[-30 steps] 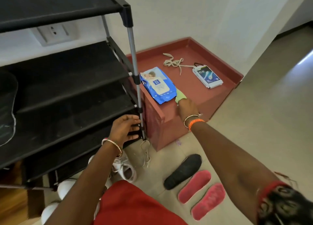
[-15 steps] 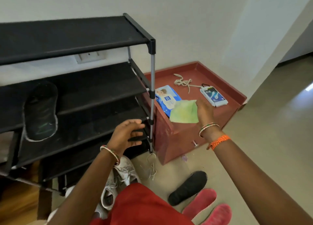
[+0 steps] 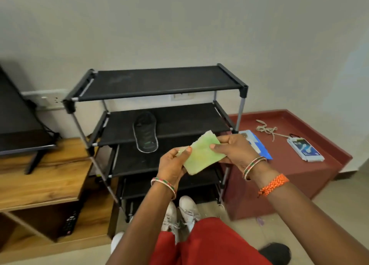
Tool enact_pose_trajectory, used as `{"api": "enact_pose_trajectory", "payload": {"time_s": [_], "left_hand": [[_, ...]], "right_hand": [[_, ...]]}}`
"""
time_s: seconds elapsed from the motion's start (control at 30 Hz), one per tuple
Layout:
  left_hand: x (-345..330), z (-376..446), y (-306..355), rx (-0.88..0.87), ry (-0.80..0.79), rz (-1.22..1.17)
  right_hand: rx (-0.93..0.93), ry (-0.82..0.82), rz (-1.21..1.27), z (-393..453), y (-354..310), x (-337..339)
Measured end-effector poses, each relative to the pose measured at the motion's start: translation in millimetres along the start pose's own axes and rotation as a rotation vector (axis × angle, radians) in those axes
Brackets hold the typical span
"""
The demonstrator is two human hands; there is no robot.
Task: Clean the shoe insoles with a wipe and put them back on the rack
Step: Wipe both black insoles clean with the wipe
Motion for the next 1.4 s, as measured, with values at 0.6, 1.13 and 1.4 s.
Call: {"api": "enact_pose_trajectory", "payload": {"time_s": [0.6,1.13,1.4], "left_hand": [[67.1,-51.3,75.9,-0.003,0.014,-0.217],[121.7,10.8,49.1,0.015,0.35,-0.038],[128.6,74.8,-10.2,0.375,0.313,-0.302]], "right_hand": [[0.922,0.169,-0.995,-107.5,-66.3,-147.9],[-0.08,0.015,0.075,10.9,-32.5,-141.6],[-0.3,0.08,0.452,38.0,-9.0,-145.5]]}}
Point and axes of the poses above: each hand's wrist, its own z-axis towards the middle knuckle, its own x-axis out of the back of the hand, y = z × x, the point moved 6 cm from there along z, towards the middle knuckle, and after that the axes turned 4 degrees about -x, right-handed, at the moved point
